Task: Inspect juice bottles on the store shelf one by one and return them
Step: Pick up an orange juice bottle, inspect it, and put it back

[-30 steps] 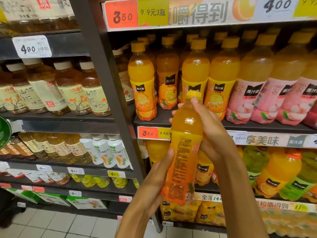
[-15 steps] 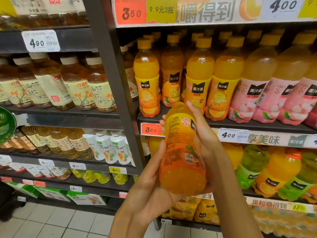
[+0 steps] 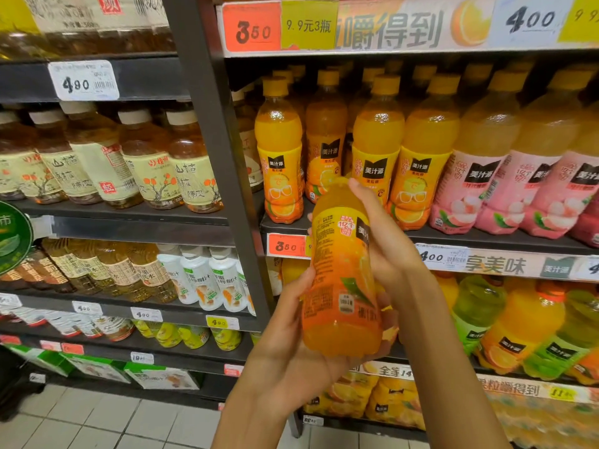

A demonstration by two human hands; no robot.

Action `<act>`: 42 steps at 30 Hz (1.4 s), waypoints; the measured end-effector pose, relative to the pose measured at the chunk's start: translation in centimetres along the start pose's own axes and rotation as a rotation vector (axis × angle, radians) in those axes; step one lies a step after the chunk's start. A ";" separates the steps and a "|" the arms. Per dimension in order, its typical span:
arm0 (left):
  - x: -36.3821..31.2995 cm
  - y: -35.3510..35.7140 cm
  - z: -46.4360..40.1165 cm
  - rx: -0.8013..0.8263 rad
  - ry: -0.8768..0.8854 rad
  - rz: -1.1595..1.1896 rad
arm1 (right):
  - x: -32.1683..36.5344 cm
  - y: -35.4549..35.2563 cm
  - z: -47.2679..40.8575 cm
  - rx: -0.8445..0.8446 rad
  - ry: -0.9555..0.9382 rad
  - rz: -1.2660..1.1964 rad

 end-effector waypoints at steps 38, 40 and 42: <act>-3.7 -4.6 -3.0 -0.373 0.637 -1.224 | 3.4 2.1 5.1 0.562 -0.491 0.562; -3.6 -5.0 -2.8 -0.331 0.568 -1.221 | 3.5 2.1 4.9 0.614 -0.448 0.522; -3.2 -5.0 -2.6 -0.279 0.485 -1.217 | 3.3 2.4 4.7 0.669 -0.413 0.521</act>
Point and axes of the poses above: each hand's wrist, its own z-axis away from the middle knuckle, its own y-axis out of the palm, x = y × z, the point moved 5 cm from there along -z, towards the middle knuckle, and after that the axes turned 2 degrees about x, right-handed, at the moved point
